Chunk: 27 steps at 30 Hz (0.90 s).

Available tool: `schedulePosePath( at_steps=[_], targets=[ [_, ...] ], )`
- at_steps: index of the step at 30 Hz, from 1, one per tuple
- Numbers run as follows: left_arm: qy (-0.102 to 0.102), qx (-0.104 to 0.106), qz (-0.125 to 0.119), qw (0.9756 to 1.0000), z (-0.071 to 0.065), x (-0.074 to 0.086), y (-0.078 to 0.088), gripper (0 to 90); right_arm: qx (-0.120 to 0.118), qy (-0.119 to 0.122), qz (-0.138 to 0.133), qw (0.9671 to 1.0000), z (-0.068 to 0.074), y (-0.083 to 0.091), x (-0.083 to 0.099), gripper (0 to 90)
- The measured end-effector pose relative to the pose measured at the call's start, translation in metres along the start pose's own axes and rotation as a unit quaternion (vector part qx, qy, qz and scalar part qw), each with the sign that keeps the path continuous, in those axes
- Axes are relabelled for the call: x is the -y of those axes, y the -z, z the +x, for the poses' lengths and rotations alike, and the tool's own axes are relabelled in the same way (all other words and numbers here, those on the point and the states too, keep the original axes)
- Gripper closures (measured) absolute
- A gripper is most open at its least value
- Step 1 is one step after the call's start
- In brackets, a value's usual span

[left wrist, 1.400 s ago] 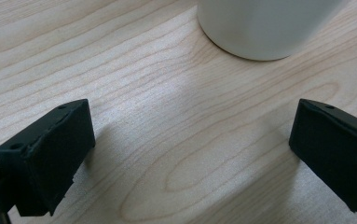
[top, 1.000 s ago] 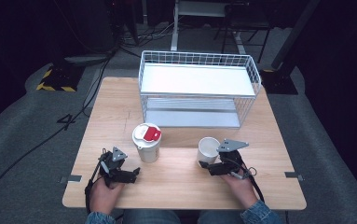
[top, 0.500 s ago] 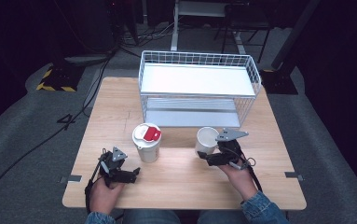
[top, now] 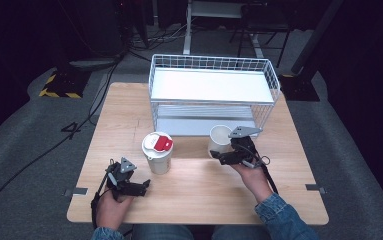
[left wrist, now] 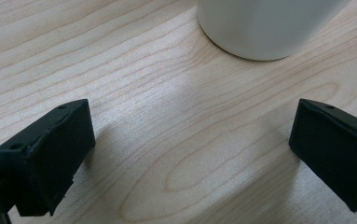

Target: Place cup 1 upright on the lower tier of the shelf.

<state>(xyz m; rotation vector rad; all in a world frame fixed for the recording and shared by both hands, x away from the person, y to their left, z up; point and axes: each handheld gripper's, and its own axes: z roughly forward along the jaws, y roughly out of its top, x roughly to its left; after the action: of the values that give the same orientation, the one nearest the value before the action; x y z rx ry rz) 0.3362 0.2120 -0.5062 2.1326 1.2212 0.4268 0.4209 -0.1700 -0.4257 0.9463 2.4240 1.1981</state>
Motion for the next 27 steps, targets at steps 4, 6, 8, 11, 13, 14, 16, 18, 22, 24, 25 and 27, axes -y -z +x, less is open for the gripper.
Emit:
schedulePosePath(
  at_steps=[4, 6, 8, 11, 13, 14, 16, 18, 22, 24, 25, 27],
  targets=[
    [0.0, 0.0, 0.0, 1.0, 0.0, 0.0, 0.0, 0.6, 0.005, -0.002, -0.002, 1.0, -0.004, -0.004, -0.004, 23.3],
    [0.0, 0.0, 0.0, 1.0, 0.0, 0.0, 0.0, 0.6, 0.015, -0.004, -0.002, 0.9999, -0.006, -0.009, -0.009, 23.3],
    [0.0, 0.0, 0.0, 1.0, 0.0, 0.0, 0.0, 0.6, 0.018, -0.008, -0.004, 0.9998, -0.007, -0.011, -0.011, 23.3],
    [0.0, 0.0, 0.0, 1.0, 0.0, 0.0, 0.0, 0.6, 0.024, -0.008, -0.007, 0.9997, -0.009, -0.014, -0.014, 23.3],
    [0.0, 0.0, 0.0, 1.0, 0.0, 0.0, 0.0, 0.6, 0.033, -0.01, -0.009, 0.9994, -0.012, -0.017, -0.017, 23.3],
    [0.0, 0.0, 0.0, 1.0, 0.0, 0.0, 0.0, 0.6, 0.035, -0.011, -0.008, 0.9993, -0.013, -0.019, -0.018, 23.3],
    [0.0, 0.001, 0.0, 1.0, 0.0, 0.0, 0.0, 0.6, 0.04, -0.012, -0.007, 0.9991, -0.014, -0.02, -0.02, 23.3],
    [0.0, 0.0, -0.001, 1.0, 0.0, 0.0, 0.0, 0.6, 0.051, -0.014, -0.008, 0.9986, -0.017, -0.024, -0.023, 23.3],
    [0.0, 0.0, 0.0, 1.0, 0.0, 0.0, 0.0, 0.6, 0.06, -0.018, -0.009, 0.998, -0.021, -0.029, -0.025, 23.3],
    [0.001, 0.0, 0.0, 1.0, 0.0, 0.0, 0.0, 0.6, 0.069, -0.021, -0.009, 0.9974, -0.024, -0.035, -0.025, 23.3],
    [0.001, 0.0, 0.0, 1.0, 0.0, 0.0, 0.0, 0.6, 0.069, -0.021, -0.009, 0.9974, -0.024, -0.035, -0.025, 23.3],
    [0.0, 0.0, 0.0, 1.0, 0.0, 0.0, 0.0, 0.6, 0.074, -0.023, -0.008, 0.997, -0.026, -0.038, -0.026, 23.3]
  ],
)
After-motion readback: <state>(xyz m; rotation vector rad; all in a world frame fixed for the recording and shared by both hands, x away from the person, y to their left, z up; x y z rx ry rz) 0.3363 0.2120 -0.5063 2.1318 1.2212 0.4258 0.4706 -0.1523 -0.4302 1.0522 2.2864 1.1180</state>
